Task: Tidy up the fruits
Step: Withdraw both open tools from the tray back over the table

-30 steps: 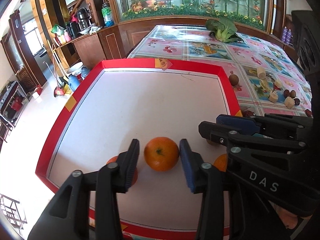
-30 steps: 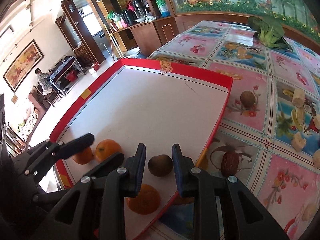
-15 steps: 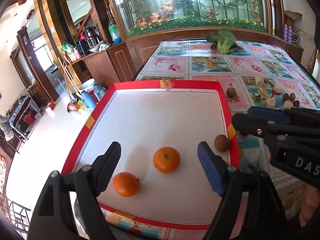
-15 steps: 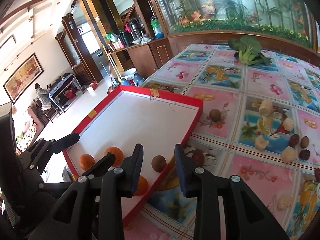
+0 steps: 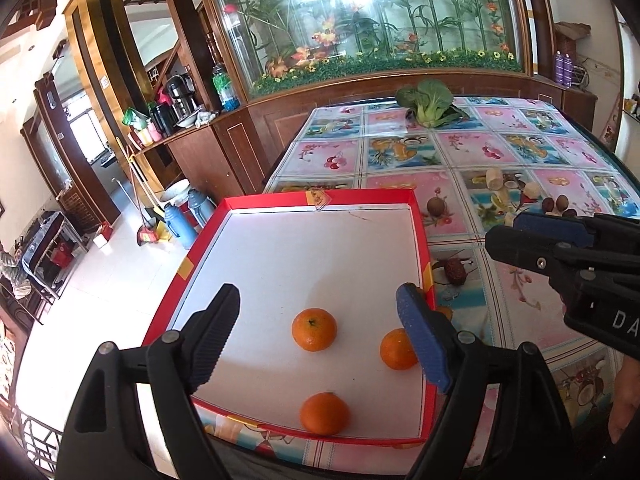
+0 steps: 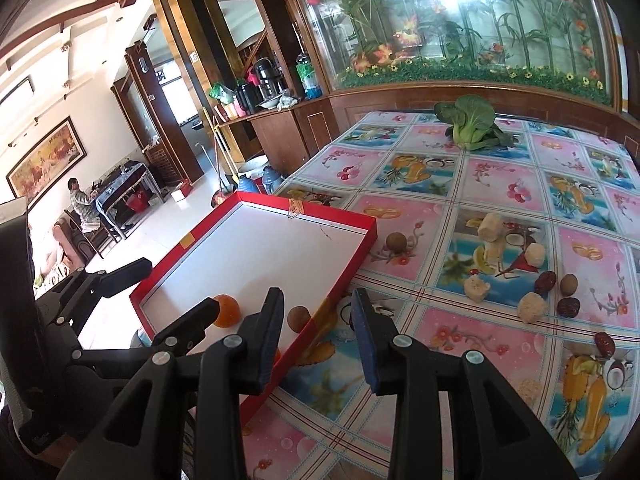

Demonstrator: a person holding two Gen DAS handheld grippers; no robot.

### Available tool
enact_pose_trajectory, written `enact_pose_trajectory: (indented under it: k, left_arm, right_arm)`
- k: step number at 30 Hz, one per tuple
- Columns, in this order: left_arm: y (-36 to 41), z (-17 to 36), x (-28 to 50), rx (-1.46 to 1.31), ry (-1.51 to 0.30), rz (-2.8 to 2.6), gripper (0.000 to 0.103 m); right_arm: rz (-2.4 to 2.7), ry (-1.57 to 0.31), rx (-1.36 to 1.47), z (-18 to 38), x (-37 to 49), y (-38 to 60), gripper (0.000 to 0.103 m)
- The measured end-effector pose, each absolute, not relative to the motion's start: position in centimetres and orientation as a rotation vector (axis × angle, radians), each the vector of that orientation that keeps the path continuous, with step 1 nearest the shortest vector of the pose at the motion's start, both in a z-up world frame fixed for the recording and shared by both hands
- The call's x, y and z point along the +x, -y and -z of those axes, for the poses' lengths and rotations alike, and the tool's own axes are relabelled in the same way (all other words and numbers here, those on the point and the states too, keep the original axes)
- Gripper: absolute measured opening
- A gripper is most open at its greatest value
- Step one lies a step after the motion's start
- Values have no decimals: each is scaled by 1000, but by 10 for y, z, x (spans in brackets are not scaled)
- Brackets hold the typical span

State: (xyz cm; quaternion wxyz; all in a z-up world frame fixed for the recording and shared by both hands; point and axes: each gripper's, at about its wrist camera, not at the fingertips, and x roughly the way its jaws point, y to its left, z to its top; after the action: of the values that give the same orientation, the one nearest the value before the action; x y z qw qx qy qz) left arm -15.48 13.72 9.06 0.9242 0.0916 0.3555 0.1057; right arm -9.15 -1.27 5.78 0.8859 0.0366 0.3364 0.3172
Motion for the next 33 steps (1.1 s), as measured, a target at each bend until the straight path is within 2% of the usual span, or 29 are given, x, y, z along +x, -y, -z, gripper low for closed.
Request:
enact_pose_trajectory:
  k: [7,14,24,33]
  left_arm:
    - [-128,-90,-156,196,-739,-197,82]
    - [-129,-72,-164,174,-793,-79,82]
    - [-94,-68,-165,179,-819,69,82]
    - [-61,-51,-162,170,-898,202,82]
  right_arm:
    - [-644,-674,77,-58,-102,40,35]
    - [-485,-659,41,-39,-125,114,37]
    - [-307,-733,75,-4,-151,201,39]
    - [-366,-781,96,8,-141,194,39]
